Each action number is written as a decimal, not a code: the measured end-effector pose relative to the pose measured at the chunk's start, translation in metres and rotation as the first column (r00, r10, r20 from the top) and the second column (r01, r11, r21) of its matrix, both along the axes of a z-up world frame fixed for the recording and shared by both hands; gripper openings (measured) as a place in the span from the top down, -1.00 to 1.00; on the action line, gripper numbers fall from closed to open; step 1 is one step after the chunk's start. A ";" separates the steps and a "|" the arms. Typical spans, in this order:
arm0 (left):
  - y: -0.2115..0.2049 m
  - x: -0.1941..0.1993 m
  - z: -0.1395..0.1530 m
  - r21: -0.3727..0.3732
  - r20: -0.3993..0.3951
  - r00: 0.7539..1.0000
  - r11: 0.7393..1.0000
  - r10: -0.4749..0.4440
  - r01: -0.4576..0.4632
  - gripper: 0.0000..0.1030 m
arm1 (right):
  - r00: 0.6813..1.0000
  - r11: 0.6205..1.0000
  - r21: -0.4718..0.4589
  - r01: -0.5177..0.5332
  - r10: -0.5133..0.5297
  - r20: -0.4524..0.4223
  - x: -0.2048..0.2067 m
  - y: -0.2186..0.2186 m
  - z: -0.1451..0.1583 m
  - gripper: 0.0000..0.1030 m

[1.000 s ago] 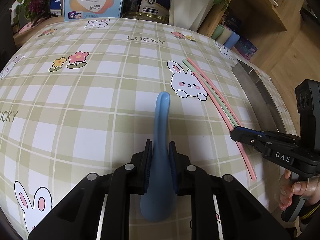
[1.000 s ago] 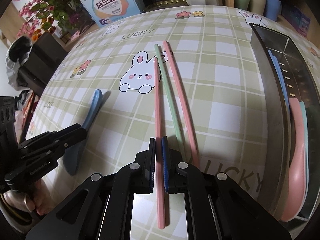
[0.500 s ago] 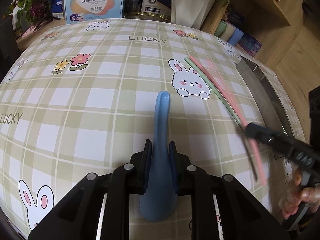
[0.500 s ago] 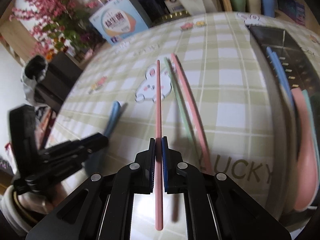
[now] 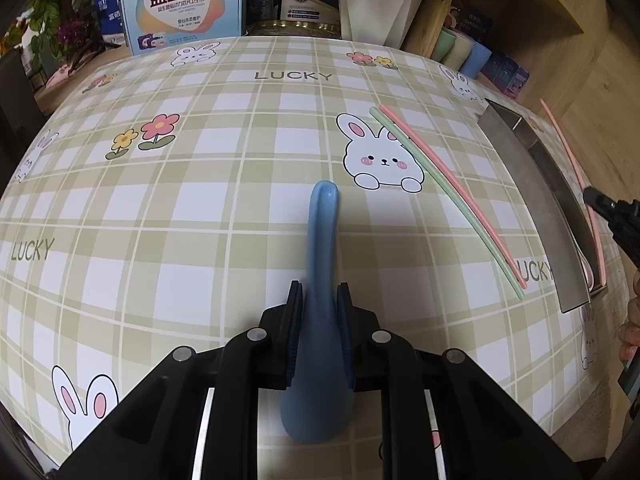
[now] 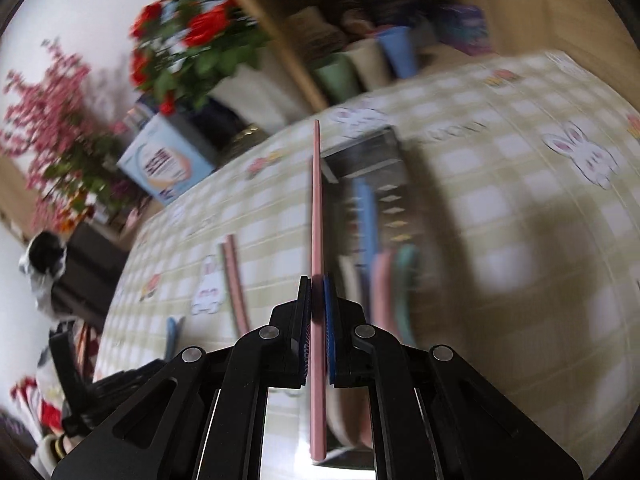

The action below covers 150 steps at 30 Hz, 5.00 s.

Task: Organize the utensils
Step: 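Carry the pink chopstick into the tray with the right tool, then lower the blue spoon into the tray with the left tool while the right tool releases the pink chopstick, then grasp the green chopstick on the table with the left tool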

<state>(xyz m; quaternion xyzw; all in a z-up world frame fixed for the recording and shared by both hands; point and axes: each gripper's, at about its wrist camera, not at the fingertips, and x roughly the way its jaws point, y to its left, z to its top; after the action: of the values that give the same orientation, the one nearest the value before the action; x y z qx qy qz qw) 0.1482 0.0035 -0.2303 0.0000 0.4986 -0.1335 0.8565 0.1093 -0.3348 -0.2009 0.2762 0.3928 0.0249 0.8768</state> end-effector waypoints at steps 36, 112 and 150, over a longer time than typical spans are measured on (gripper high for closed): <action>-0.008 -0.001 0.000 -0.104 -0.096 0.993 0.993 -0.071 0.061 0.84 | 0.997 1.000 -0.013 0.003 -0.004 -0.071 0.028 -0.003 -0.011 0.86; -0.231 0.020 0.028 -0.339 -0.249 0.961 0.940 -0.119 0.028 0.71 | 0.995 0.995 0.027 0.098 -0.097 -0.037 -0.018 -0.068 0.012 0.86; -0.109 0.092 0.012 -0.002 -0.038 0.992 0.993 0.118 -0.118 0.65 | 0.996 0.997 0.023 0.072 -0.071 -0.062 -0.004 -0.050 0.000 0.86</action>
<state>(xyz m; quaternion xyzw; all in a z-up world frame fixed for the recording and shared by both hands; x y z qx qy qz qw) 0.2401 -0.1056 -0.2187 -0.0337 0.5134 -0.0838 0.8534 0.1052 -0.3846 -0.2006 0.3020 0.4088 -0.0099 0.8611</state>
